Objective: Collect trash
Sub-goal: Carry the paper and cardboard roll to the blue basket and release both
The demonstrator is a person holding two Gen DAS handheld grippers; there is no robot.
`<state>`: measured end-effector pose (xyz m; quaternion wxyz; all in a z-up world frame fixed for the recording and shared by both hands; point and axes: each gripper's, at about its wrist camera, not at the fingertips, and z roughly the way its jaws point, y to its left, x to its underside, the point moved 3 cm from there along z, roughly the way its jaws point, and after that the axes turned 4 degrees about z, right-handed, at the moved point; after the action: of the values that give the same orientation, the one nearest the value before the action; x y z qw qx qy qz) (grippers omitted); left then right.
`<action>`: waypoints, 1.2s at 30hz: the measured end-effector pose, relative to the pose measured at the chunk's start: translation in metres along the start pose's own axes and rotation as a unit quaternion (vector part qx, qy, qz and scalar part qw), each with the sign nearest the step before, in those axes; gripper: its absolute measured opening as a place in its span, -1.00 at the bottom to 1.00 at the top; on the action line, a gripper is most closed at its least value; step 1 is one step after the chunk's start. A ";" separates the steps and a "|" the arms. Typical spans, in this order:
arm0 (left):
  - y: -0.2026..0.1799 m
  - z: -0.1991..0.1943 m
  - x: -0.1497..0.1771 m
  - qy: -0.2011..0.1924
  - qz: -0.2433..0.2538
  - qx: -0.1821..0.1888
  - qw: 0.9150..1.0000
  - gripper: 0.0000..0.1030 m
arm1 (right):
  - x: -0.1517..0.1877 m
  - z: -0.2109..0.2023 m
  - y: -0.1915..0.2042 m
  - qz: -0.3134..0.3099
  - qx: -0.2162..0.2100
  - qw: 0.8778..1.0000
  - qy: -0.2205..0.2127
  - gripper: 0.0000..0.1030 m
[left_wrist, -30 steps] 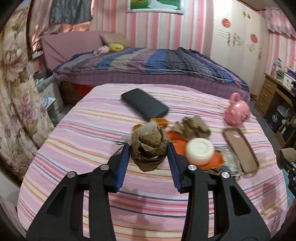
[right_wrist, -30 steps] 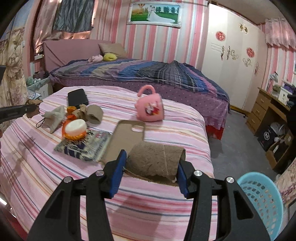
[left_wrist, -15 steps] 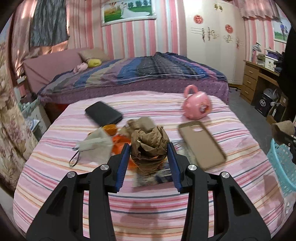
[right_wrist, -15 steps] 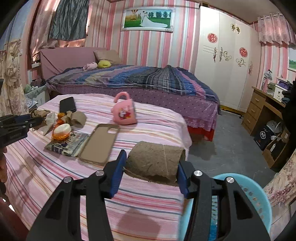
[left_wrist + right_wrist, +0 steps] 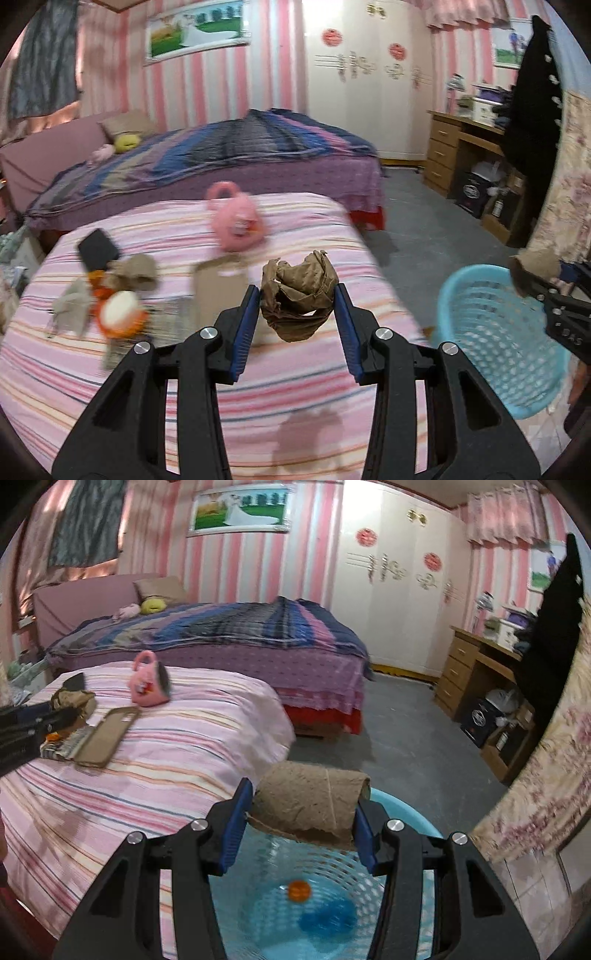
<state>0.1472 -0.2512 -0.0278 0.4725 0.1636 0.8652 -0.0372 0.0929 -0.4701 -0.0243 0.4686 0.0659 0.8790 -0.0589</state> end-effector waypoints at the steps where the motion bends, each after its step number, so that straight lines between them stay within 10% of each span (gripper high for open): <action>1: -0.016 0.002 0.000 0.002 0.006 0.011 1.000 -0.22 | 0.002 0.001 -0.007 0.002 0.002 1.000 0.003 -0.03; 22: -0.175 0.030 -0.001 0.010 0.058 0.107 0.993 -0.17 | 0.037 0.006 -0.103 0.097 0.043 0.994 0.005 -0.03; 27: -0.166 0.028 -0.006 -0.009 0.052 0.091 0.994 0.62 | 0.037 0.005 -0.103 0.097 0.047 0.994 0.000 -0.03; 36: -0.116 0.026 -0.013 -0.024 0.020 0.051 0.998 0.89 | 0.033 0.002 -0.092 0.082 0.048 0.995 -0.024 -0.02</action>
<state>0.1375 -0.3695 -0.0422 0.4845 0.2039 0.8473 -0.0759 0.0609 -0.5594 -0.0490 0.4890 0.1584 0.8554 -0.0638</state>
